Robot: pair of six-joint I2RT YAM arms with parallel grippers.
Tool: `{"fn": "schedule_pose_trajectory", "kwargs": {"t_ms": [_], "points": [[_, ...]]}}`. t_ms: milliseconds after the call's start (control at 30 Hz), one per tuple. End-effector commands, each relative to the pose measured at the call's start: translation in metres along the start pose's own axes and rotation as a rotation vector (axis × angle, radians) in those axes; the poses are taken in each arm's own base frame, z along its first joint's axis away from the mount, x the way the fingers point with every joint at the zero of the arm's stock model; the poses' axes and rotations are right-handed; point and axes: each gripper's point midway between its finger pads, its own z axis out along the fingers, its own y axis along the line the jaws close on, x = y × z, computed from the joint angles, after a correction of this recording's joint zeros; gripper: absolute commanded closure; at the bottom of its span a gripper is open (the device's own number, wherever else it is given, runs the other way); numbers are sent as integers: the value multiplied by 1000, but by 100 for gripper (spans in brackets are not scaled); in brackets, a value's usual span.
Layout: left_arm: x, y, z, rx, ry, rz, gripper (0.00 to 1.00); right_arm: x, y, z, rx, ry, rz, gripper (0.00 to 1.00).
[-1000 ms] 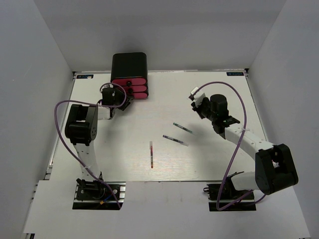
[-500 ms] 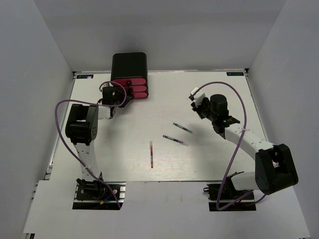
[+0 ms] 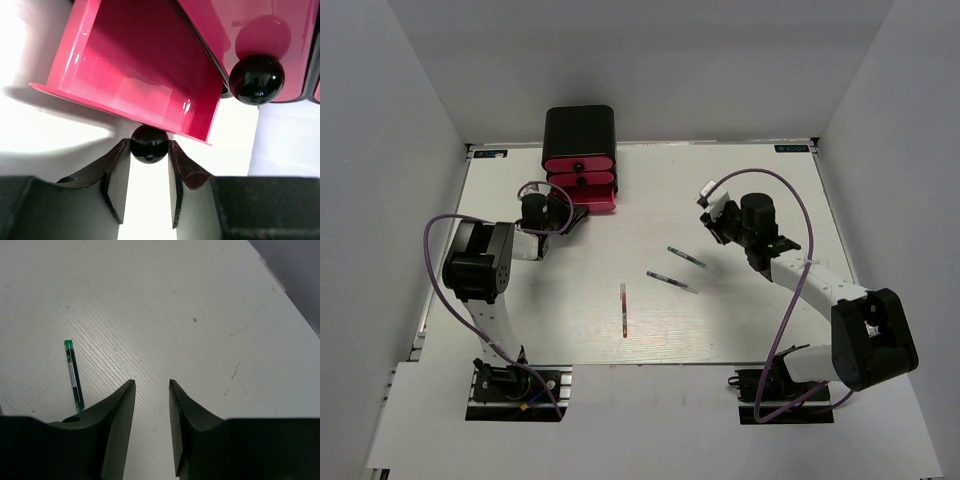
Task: Sort the stationery into containers
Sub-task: Open the drawer in the storage box, then pick up the stationery from the corner of the board.
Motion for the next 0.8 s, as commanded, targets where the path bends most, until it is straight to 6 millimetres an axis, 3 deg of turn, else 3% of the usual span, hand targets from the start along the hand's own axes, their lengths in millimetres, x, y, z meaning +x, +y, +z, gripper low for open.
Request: {"fn": "schedule_pose_trajectory", "kwargs": {"t_ms": [0,133,367,400,467,500,533,567,767], "points": [[4,-6,-10,5,20,40,74,-2,8,2,-53,-16,-10,59],[0,-14,-9,2,33,47,40,-1,20,3,-134,-11,-23,50],[1,-19,-26,-10,41,66,29,8,62,8,-406,20,-43,49],[-6,-28,-33,0,21,98,29,15,73,3,-461,54,-25,49],[-2,-19,-46,-54,31,119,27,12,81,5,-528,48,-28,52],[2,-14,-54,-67,42,145,27,17,85,6,-545,61,-24,52],[-3,-22,-65,-55,18,161,26,13,83,8,-544,54,-33,52],[5,-9,-75,-91,30,165,26,18,85,10,-552,71,-24,52],[13,4,-123,-138,37,255,23,44,88,22,-573,170,-20,48]]}}
